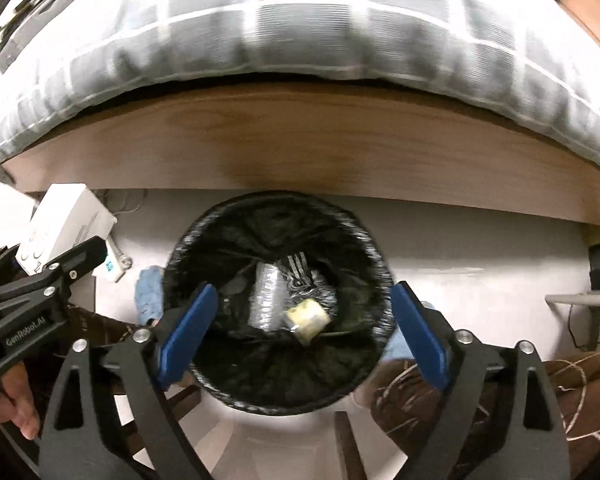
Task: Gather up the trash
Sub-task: 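Open both tools to drop the white box and wipe packet into the bin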
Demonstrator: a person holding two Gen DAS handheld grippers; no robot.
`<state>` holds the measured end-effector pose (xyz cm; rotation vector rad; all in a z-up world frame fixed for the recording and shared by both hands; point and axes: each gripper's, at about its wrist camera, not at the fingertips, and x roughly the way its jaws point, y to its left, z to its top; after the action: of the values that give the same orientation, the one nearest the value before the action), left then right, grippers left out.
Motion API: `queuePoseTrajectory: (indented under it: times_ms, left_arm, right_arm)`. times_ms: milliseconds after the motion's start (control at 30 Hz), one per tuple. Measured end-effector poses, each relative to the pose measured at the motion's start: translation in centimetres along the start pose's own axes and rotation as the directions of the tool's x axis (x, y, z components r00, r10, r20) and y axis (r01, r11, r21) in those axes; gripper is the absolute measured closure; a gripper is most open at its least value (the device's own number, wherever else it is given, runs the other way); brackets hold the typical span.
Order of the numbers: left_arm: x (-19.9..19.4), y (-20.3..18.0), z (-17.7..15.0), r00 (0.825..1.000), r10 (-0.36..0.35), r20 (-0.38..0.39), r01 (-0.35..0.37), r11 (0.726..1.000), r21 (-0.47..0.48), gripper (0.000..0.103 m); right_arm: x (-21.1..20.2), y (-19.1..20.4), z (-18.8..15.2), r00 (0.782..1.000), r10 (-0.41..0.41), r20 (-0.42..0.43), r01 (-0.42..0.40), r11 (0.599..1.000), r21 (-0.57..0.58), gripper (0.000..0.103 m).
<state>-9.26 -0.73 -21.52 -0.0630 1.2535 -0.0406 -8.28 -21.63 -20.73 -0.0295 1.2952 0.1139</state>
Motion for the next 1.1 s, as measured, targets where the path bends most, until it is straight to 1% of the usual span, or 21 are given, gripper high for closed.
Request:
queuePoseTrajectory:
  times_ms: [100,167,267,433,567,633,667,733,767,933,1100]
  left_arm:
    - [0.5,-1.2,0.0,1.0,-0.01,-0.015,0.011,1.0,0.025,0.034]
    - [0.7,-2.0,-0.1,1.0,-0.013,-0.023,0.014,0.999,0.04,0.034]
    - [1.1,-3.4,-0.1,0.999,-0.019,-0.032,0.021,0.998,0.062,0.034]
    - [1.7,-5.8,-0.2,0.998,-0.041,-0.045,0.046,0.994,0.095,0.034]
    - [1.9,-6.8,-0.3,0.997,-0.067,-0.043,0.071,0.991,0.112,0.034]
    - [2.0,-7.1,-0.3,0.996,-0.076,-0.041,0.08,0.989,0.122,0.032]
    - [2.0,-7.2,-0.3,0.997,-0.07,-0.037,0.074,0.989,0.129,0.031]
    - [1.7,-7.3,-0.3,0.998,-0.059,-0.018,0.061,0.988,0.139,0.016]
    - [1.5,-7.6,-0.2,0.999,-0.049,-0.006,0.05,0.988,0.145,0.014]
    - [0.3,-7.9,-0.2,0.999,-0.009,0.033,0.004,0.986,0.166,0.008]
    - [-1.4,-6.3,0.2,0.997,0.018,0.082,-0.03,0.989,0.146,0.006]
  right_arm:
    - [-0.3,-2.3,-0.3,1.0,0.001,0.009,-0.001,0.999,0.048,0.011]
    - [-0.8,-3.5,-0.5,1.0,-0.017,0.024,0.015,0.998,0.059,0.008]
    - [-1.4,-4.9,-0.9,0.999,-0.033,0.041,0.03,0.997,0.075,0.008]
    - [-2.5,-6.6,-1.2,0.996,-0.069,0.052,0.063,0.993,0.101,0.008]
    - [-2.6,-7.7,-1.2,0.997,-0.064,0.046,0.057,0.988,0.143,0.008]
    - [-2.6,-7.6,-1.2,0.998,-0.051,0.046,0.044,0.989,0.144,0.008]
    - [-2.5,-7.5,-1.1,0.997,-0.054,0.048,0.047,0.989,0.14,0.008]
    - [-2.5,-7.3,-1.1,0.997,-0.053,0.051,0.046,0.99,0.135,0.008]
    - [-2.5,-7.2,-1.1,0.997,-0.052,0.051,0.044,0.99,0.136,0.008]
    - [-2.8,-6.8,-0.8,0.996,-0.045,0.072,0.035,0.989,0.143,0.008]
    - [-3.9,-5.7,0.0,0.992,-0.033,0.118,0.017,0.991,0.136,0.008]
